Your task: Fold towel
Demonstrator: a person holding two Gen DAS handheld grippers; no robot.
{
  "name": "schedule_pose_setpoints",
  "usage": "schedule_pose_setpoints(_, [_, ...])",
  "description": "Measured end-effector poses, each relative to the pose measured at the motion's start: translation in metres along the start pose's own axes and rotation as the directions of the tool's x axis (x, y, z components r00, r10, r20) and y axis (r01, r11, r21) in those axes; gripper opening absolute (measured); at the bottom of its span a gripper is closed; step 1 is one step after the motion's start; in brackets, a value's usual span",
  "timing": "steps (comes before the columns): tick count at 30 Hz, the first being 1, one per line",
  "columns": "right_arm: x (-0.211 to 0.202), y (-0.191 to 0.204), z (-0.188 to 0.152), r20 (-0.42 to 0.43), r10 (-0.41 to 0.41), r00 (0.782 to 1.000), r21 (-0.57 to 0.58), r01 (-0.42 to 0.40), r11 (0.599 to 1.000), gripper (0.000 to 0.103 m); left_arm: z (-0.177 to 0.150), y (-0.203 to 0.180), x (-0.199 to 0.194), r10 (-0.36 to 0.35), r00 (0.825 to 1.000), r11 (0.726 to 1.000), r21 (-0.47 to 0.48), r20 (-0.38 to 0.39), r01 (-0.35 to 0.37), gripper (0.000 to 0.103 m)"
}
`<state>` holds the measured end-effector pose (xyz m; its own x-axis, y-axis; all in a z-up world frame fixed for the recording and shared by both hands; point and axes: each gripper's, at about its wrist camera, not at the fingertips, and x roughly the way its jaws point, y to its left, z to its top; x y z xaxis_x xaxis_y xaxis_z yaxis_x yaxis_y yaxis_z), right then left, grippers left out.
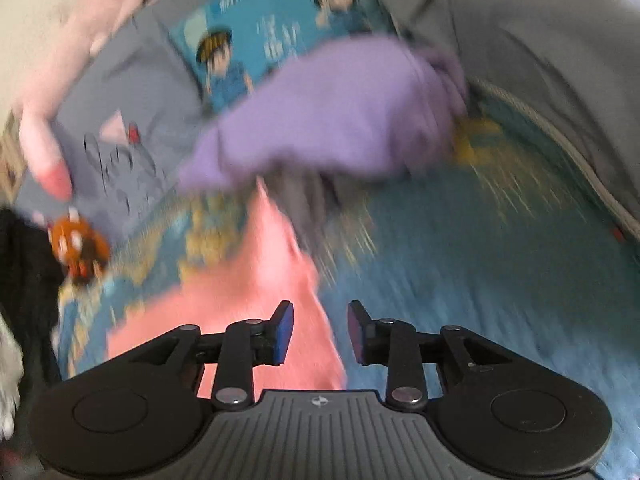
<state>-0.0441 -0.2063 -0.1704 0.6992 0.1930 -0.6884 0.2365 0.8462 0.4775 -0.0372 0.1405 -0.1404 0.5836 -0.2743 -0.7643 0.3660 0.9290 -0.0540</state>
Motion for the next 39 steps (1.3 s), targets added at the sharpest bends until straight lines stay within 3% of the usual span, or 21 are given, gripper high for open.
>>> schedule_pose_setpoints(4, [-0.014,-0.010,-0.007,-0.023,-0.048,0.999,-0.099,0.046,0.994,0.031,-0.002,-0.058,0.003,-0.139,0.990,0.985,0.095,-0.028,0.141,0.103])
schedule_pose_setpoints(8, [-0.024,-0.006,0.019,0.014,-0.009,1.000,-0.136,0.011,0.991,0.031,-0.003,-0.120,0.008,-0.310,0.950,0.941,0.136,-0.029,0.311,0.103])
schedule_pose_setpoints(10, [-0.027,0.003,0.030,0.042,-0.002,0.999,-0.178,0.010,0.984,0.032,-0.001,-0.142,0.016,-0.353,0.935,0.929,0.109,-0.024,0.354,0.103])
schedule_pose_setpoints(12, [-0.027,0.011,0.038,0.058,0.014,0.998,-0.219,-0.001,0.976,0.032,-0.002,-0.161,0.020,-0.362,0.932,0.928,0.090,0.002,0.361,0.103])
schedule_pose_setpoints(14, [-0.026,0.016,0.045,0.066,0.034,0.997,-0.253,-0.016,0.967,0.033,-0.004,-0.181,0.022,-0.321,0.947,0.940,0.127,0.024,0.316,0.102])
schedule_pose_setpoints(16, [-0.022,0.020,0.046,0.060,0.038,0.997,-0.282,-0.020,0.959,0.033,-0.008,-0.203,0.023,-0.195,0.978,0.952,0.254,0.069,0.172,0.102])
schedule_pose_setpoints(17, [-0.020,0.018,0.045,0.055,0.036,0.998,-0.293,-0.018,0.956,0.033,-0.011,-0.215,0.027,-0.128,0.988,0.936,0.339,0.086,0.092,0.102])
schedule_pose_setpoints(20, [-0.014,0.015,0.043,0.043,0.029,0.999,-0.323,-0.013,0.946,0.033,-0.022,-0.244,0.050,0.050,0.993,0.835,0.541,0.108,-0.101,0.100])
schedule_pose_setpoints(21, [-0.012,0.013,0.042,0.035,0.026,0.999,-0.326,-0.014,0.945,0.033,-0.024,-0.249,0.055,0.067,0.992,0.820,0.561,0.104,-0.114,0.099])
schedule_pose_setpoints(26, [-0.001,0.006,0.052,0.021,0.014,1.000,-0.346,-0.006,0.938,0.033,-0.026,-0.271,0.070,0.096,0.992,0.812,0.570,0.080,-0.124,0.084])
schedule_pose_setpoints(29, [0.000,0.008,0.060,0.020,0.023,1.000,-0.359,-0.015,0.933,0.033,-0.022,-0.274,0.073,0.075,0.996,0.834,0.544,0.045,-0.088,0.077])
schedule_pose_setpoints(32, [0.001,0.010,0.067,0.025,0.027,0.999,-0.385,-0.016,0.923,0.033,-0.018,-0.276,0.080,0.077,0.997,0.854,0.515,0.007,-0.070,0.076])
schedule_pose_setpoints(36, [0.005,0.012,0.072,0.020,0.036,0.999,-0.393,-0.025,0.919,0.033,-0.012,-0.286,0.096,0.109,0.993,0.864,0.498,-0.051,-0.069,0.071])
schedule_pose_setpoints(39, [0.007,0.012,0.073,0.015,0.044,0.999,-0.397,-0.035,0.917,0.033,-0.012,-0.293,0.102,0.134,0.988,0.869,0.489,-0.079,-0.079,0.061])
